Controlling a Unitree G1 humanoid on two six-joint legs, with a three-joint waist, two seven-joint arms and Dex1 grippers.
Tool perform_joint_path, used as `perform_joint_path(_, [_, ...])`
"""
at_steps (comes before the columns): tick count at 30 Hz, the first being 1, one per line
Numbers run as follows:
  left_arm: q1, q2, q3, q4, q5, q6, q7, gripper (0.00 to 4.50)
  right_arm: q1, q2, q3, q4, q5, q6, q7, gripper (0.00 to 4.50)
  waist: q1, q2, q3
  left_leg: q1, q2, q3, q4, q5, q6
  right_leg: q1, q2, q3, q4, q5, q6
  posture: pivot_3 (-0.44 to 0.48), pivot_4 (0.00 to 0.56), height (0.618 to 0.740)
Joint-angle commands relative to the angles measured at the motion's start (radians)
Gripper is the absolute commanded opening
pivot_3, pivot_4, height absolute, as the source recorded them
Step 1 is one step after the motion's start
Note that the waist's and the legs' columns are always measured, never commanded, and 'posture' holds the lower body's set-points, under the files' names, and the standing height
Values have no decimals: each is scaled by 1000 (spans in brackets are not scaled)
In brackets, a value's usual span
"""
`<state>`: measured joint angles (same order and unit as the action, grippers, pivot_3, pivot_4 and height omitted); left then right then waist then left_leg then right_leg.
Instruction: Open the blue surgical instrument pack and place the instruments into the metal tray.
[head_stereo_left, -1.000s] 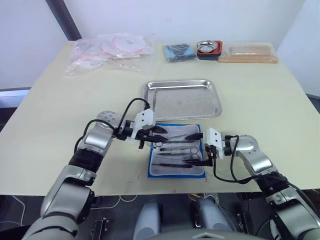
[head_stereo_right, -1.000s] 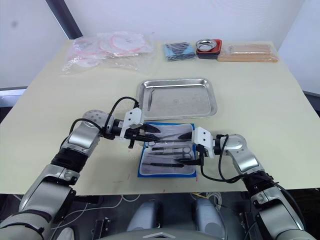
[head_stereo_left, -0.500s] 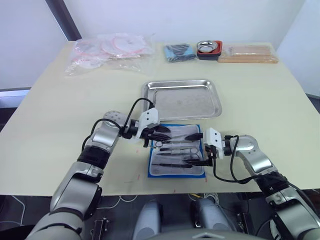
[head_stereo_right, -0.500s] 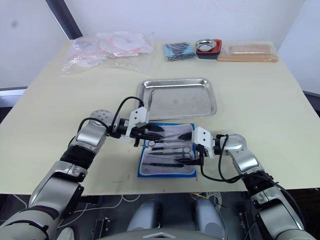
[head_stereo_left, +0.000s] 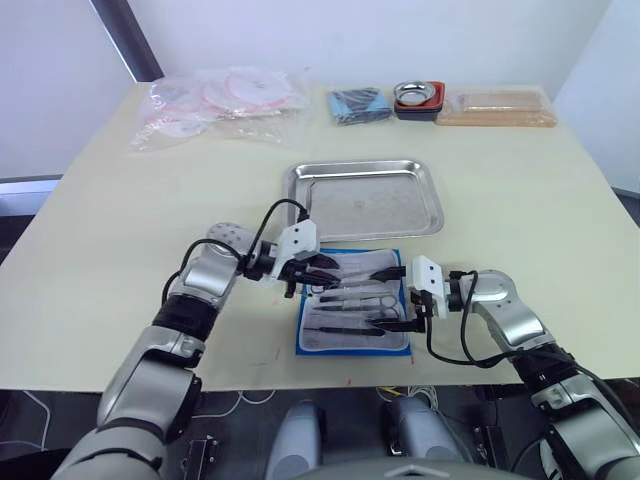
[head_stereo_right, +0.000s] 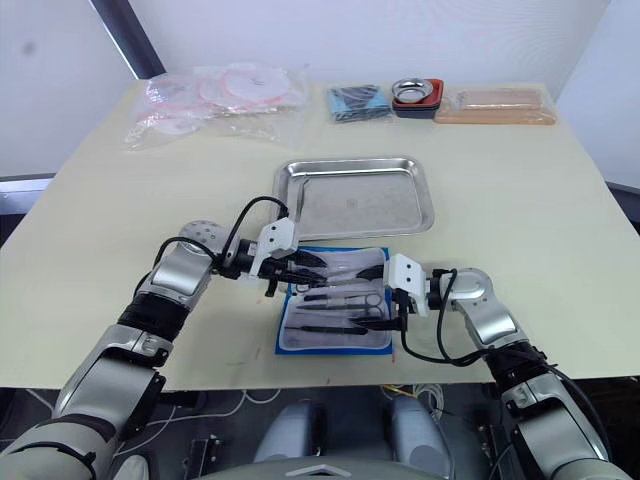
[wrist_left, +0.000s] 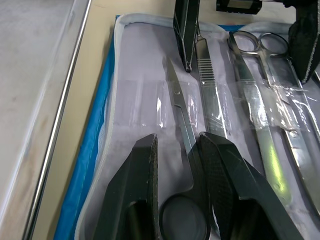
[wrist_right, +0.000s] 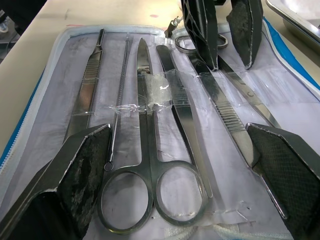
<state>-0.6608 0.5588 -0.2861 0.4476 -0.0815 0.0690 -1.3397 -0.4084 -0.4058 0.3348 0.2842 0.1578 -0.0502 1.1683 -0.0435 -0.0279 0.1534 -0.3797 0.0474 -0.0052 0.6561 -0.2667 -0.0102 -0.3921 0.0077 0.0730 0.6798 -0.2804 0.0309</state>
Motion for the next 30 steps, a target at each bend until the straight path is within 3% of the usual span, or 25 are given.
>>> perform_joint_path(1, [-6, -5, -5, 12, 20, -10, 11, 1436, 39, -16, 37, 73, -74, 38, -25, 4500, 0, 0, 0, 0, 0, 0, 0, 0, 0, 0, 0, 0, 0, 0, 0, 0, 150, 740])
perform_joint_path(8, [-6, 2, -16, 14, 20, -21, -32, 1436, 45, -16, 37, 66, -73, 40, -28, 4500, 0, 0, 0, 0, 0, 0, 0, 0, 0, 0, 0, 0, 0, 0, 0, 0, 150, 740])
perform_joint_path(12, [-3, 14, -18, 13, 21, -12, -59, 111, 47, -17, 36, 64, -73, 41, -29, 4500, 0, 0, 0, 0, 0, 0, 0, 0, 0, 0, 0, 0, 0, 0, 0, 0, 150, 740])
perform_joint_path(30, [-104, 32, -40, -25, 30, 106, -136, 111, 40, -9, 37, 76, -75, 38, -33, 4500, -1, 0, 0, 0, 0, 0, 0, 0, 0, 0, 0, 0, 0, 0, 0, 0, 150, 740])
